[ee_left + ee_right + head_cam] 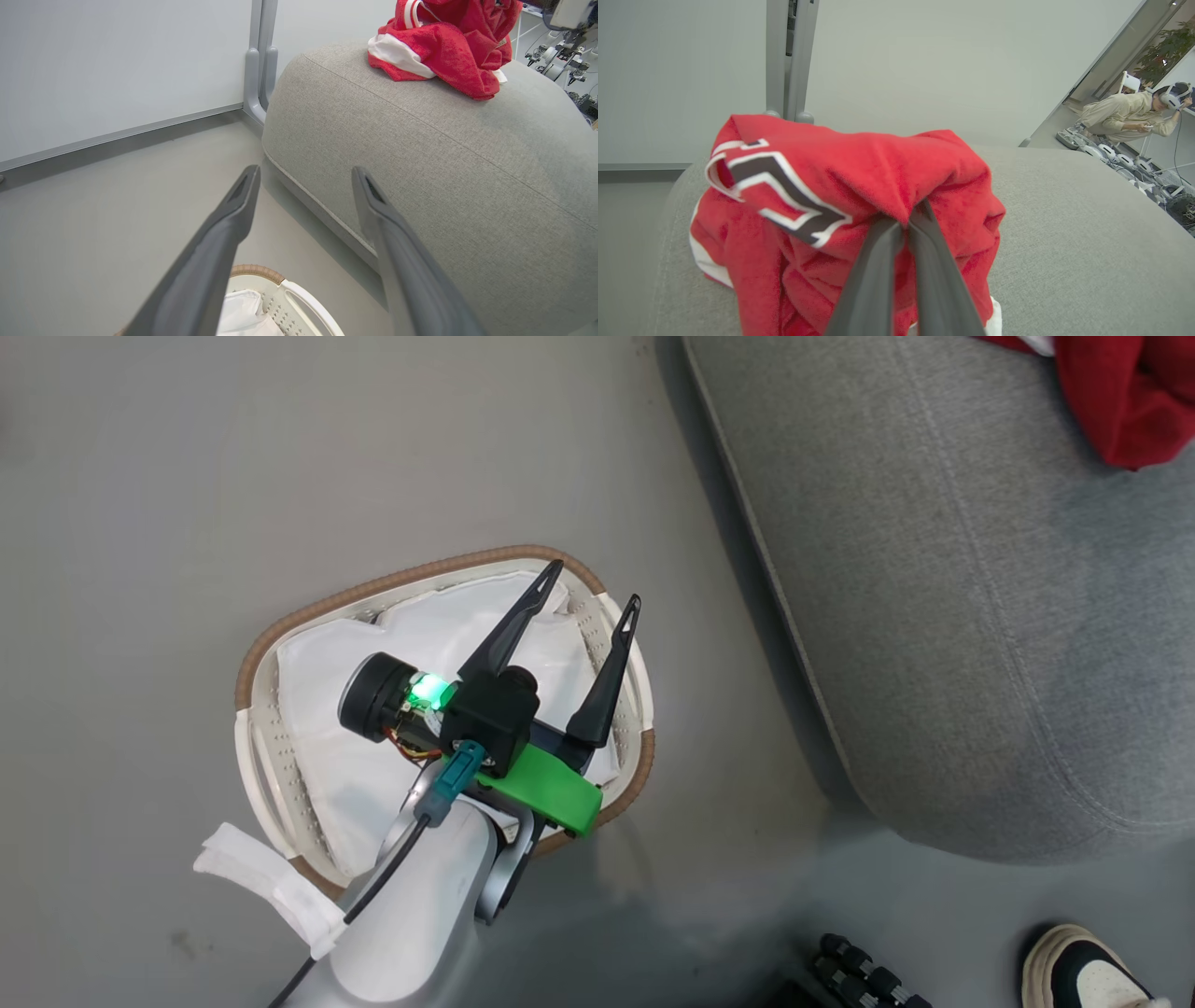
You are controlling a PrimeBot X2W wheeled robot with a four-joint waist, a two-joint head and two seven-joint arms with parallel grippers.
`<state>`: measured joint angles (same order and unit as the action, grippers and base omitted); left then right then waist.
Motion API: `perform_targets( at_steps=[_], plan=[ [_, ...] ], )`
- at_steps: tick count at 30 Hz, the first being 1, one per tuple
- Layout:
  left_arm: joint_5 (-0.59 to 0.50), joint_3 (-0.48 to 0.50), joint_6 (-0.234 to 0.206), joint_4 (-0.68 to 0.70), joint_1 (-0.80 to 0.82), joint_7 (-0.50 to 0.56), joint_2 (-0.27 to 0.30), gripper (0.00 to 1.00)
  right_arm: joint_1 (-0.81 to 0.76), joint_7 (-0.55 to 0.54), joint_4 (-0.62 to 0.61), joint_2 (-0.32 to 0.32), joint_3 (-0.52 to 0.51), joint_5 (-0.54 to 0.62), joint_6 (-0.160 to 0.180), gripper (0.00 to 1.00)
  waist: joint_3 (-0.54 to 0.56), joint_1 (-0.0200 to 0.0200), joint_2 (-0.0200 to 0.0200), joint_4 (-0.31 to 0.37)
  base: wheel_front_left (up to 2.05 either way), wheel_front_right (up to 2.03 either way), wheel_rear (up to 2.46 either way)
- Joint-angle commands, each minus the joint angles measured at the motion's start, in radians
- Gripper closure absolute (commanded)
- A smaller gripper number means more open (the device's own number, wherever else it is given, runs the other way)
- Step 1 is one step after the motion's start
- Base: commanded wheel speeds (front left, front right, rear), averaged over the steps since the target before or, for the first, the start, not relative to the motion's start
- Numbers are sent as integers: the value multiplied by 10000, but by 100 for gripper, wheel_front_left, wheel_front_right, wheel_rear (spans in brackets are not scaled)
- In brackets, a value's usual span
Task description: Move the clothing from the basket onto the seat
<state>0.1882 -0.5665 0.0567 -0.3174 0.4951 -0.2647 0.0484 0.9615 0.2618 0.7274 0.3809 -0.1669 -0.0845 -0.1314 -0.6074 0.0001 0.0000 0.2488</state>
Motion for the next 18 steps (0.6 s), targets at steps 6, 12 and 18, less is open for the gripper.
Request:
perform_targets(
  at_steps=[6,12,18],
  plan=[
    [58,307,-114,-122,-111,7,45,0,-1081,44,18,-340,-538,174,13,0,228,-1,0,-230,0,0,0],
    [86,763,-240,-126,-509,7,46,0,-2546,44,-1017,-793,-800,-31,13,0,994,-1,0,-205,0,0,0],
    [122,1438,-376,6,-1100,7,48,0,-4004,44,-1907,-1128,-283,-441,13,0,1787,-1,0,-316,0,0,0]
  ],
)
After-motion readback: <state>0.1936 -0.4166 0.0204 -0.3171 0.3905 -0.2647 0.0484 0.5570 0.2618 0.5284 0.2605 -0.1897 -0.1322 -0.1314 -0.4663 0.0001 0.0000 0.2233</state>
